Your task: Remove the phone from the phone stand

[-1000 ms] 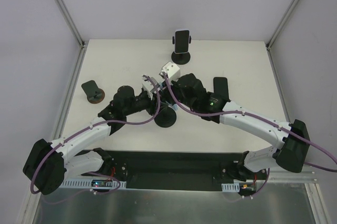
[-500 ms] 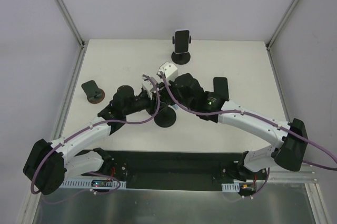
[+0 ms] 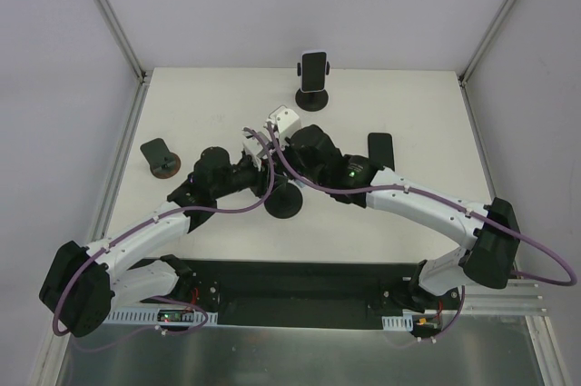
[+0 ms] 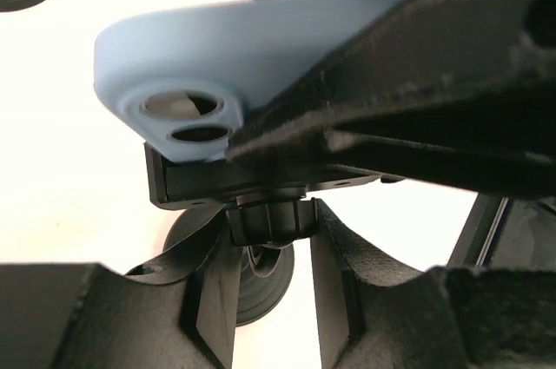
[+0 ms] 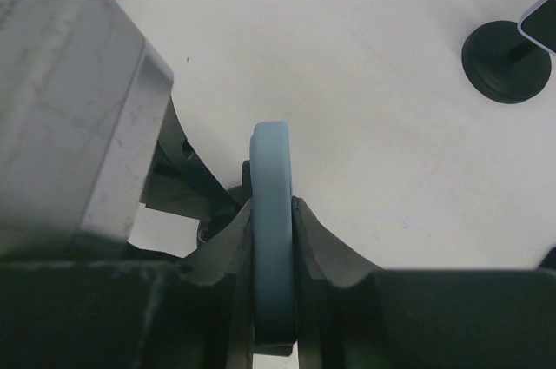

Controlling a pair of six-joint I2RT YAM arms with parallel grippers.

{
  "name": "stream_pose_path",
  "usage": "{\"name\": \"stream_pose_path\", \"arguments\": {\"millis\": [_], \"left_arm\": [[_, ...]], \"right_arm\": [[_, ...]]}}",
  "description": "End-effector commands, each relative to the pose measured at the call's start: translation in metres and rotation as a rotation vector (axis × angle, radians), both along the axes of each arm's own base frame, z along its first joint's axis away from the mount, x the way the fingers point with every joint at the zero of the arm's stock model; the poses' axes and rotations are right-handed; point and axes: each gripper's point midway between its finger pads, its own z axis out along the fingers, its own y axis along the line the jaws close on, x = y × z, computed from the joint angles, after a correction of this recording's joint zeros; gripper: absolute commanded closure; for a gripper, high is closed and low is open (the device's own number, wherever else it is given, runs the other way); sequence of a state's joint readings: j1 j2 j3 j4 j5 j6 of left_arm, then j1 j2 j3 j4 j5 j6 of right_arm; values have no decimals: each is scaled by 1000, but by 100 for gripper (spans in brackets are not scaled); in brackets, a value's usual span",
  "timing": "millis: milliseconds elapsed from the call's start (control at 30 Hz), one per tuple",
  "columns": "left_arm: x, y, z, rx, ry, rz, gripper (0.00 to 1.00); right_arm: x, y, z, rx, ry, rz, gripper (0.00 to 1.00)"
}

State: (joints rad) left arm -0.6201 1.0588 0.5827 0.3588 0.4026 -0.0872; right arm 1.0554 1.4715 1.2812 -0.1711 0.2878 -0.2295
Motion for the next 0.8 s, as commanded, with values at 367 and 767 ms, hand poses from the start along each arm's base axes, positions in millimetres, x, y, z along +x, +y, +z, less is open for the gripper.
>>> {"name": "stream_pose_path", "arguments": {"millis": [367, 767], "left_arm": [[52, 51, 16, 77, -25, 422, 100], [67, 74, 3, 98, 114, 525, 100]], "right_arm": [[-20, -33, 4, -93, 60, -40, 99], [-61, -68, -26, -160, 210, -35, 99]]}}
